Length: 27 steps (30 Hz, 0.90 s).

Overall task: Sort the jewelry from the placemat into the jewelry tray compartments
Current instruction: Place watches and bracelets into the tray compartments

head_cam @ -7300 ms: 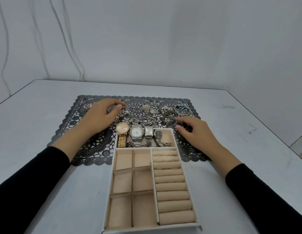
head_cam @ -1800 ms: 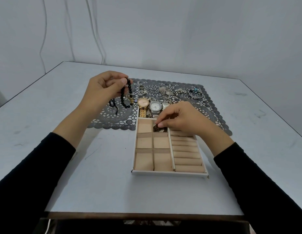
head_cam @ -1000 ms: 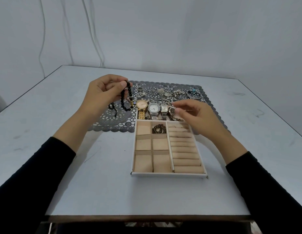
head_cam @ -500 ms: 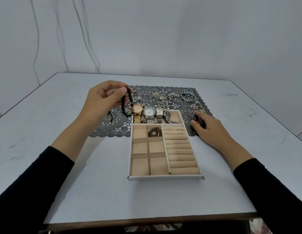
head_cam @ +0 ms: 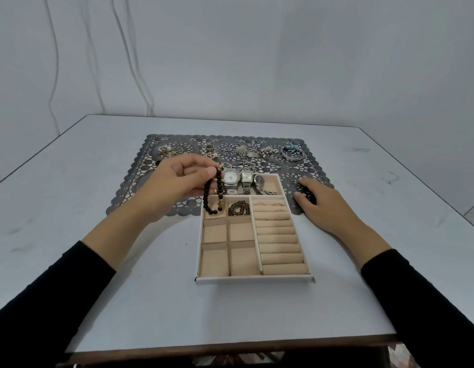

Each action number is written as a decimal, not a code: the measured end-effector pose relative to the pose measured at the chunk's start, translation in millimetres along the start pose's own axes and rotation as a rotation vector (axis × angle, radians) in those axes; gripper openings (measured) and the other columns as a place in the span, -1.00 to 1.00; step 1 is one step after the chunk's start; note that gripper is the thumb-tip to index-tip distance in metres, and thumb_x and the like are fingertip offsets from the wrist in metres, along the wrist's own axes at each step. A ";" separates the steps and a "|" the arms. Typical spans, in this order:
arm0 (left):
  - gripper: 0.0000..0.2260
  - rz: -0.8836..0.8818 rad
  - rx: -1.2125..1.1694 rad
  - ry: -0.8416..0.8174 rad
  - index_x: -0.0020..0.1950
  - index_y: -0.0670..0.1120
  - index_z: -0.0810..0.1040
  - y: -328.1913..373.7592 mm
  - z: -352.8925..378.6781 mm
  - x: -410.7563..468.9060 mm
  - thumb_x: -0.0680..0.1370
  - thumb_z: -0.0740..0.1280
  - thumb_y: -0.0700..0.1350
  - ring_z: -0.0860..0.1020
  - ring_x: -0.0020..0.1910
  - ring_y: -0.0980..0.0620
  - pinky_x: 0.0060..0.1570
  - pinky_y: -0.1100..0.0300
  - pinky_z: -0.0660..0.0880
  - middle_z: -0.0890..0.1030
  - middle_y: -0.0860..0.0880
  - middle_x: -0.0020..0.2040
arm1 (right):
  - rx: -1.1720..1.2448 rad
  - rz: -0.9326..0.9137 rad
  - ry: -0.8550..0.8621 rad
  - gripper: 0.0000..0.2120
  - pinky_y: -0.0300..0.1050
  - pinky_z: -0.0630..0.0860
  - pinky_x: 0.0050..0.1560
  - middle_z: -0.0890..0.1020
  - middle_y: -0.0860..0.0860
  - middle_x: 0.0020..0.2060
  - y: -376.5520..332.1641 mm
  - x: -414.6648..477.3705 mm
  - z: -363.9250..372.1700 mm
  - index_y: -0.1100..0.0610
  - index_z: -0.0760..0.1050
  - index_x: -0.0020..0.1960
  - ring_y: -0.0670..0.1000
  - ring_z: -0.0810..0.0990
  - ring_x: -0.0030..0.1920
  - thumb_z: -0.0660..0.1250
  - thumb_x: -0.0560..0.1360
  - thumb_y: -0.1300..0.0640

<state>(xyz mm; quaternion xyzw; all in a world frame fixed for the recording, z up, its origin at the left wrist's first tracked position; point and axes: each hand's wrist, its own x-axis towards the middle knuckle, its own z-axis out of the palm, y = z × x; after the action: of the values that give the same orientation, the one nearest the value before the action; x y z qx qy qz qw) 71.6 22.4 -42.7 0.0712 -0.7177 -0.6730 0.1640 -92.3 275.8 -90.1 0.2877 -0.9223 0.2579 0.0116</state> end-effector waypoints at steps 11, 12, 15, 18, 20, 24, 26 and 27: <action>-0.86 -0.038 0.158 -0.113 0.04 -0.08 0.66 -5.8 -2.3 -2.1 0.55 0.36 -0.25 0.70 -0.14 -0.06 -0.30 0.11 0.44 0.72 -0.13 -0.14 | -0.013 -0.006 -0.008 -0.60 0.00 0.37 0.30 0.48 -0.02 0.34 -0.9 -0.3 -0.7 0.06 0.35 0.41 0.06 0.45 0.31 0.18 0.61 -0.01; -0.87 -0.036 0.203 -0.108 0.02 -0.02 0.68 -7.5 -3.8 -0.9 0.53 0.39 -0.20 0.69 -0.12 -0.10 -0.26 0.04 0.37 0.72 -0.11 -0.11 | -0.015 -0.008 -0.009 -0.60 -0.01 0.37 0.29 0.48 -0.01 0.33 -1.4 -0.3 -0.7 0.06 0.36 0.41 0.06 0.45 0.30 0.18 0.61 -0.01; -0.89 0.028 0.310 -0.131 -0.02 0.00 0.70 -6.8 -5.5 1.1 0.49 0.44 -0.17 0.64 -0.14 -0.07 -0.16 0.09 0.44 0.72 -0.10 -0.07 | -0.018 -0.007 -0.007 -0.61 -0.02 0.37 0.28 0.49 0.01 0.33 -1.9 -0.5 -1.0 0.06 0.36 0.41 0.07 0.46 0.29 0.19 0.61 -0.01; -0.87 0.084 0.376 -0.173 0.00 -0.10 0.68 -4.7 -0.3 0.0 0.50 0.43 -0.28 0.66 -0.21 0.21 -0.17 0.45 0.47 0.72 -0.05 -0.13 | -0.020 -0.010 -0.006 -0.60 -0.03 0.36 0.28 0.49 0.00 0.33 -1.7 -0.8 -1.0 0.06 0.36 0.41 0.07 0.45 0.30 0.18 0.61 -0.01; -0.86 0.096 0.398 -0.193 0.02 -0.16 0.68 -4.6 1.2 -1.4 0.50 0.42 -0.31 0.63 -0.27 0.27 -0.24 0.51 0.44 0.71 -0.02 -0.17 | -0.018 -0.009 -0.003 -0.60 -0.01 0.36 0.30 0.49 0.00 0.34 -1.7 -0.9 -1.0 0.06 0.35 0.42 0.07 0.45 0.30 0.19 0.61 -0.01; -0.86 0.187 0.479 -0.182 0.02 -0.16 0.70 -5.0 -2.0 -0.9 0.48 0.45 -0.28 0.61 -0.21 0.28 -0.20 0.51 0.43 0.67 0.04 -0.12 | -0.021 0.000 -0.005 -0.58 0.04 0.35 0.33 0.47 0.00 0.36 -1.0 -0.3 -0.7 0.06 0.34 0.43 0.07 0.44 0.32 0.19 0.60 -0.03; -0.86 0.211 0.508 -0.184 0.02 -0.14 0.71 -4.5 -4.6 0.7 0.48 0.46 -0.25 0.59 -0.25 0.27 -0.23 0.50 0.41 0.65 0.06 -0.13 | -0.021 0.002 -0.006 -0.57 0.05 0.34 0.35 0.46 0.00 0.37 -0.5 -0.1 -0.2 0.05 0.33 0.44 0.07 0.43 0.34 0.19 0.60 -0.04; -0.86 0.205 0.501 -0.193 0.02 -0.10 0.72 -5.3 -6.9 1.7 0.47 0.47 -0.22 0.60 -0.26 0.22 -0.26 0.42 0.44 0.66 0.04 -0.14 | -0.021 0.002 -0.006 -0.57 0.05 0.34 0.35 0.46 0.00 0.37 -0.1 -0.1 0.1 0.05 0.33 0.44 0.07 0.43 0.34 0.19 0.60 -0.04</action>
<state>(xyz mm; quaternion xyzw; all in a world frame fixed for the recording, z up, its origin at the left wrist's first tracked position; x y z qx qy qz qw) 71.7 14.8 -47.5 -0.0277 -0.8773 -0.4583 0.1395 -92.1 275.7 -90.1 0.2875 -0.9253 0.2472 0.0118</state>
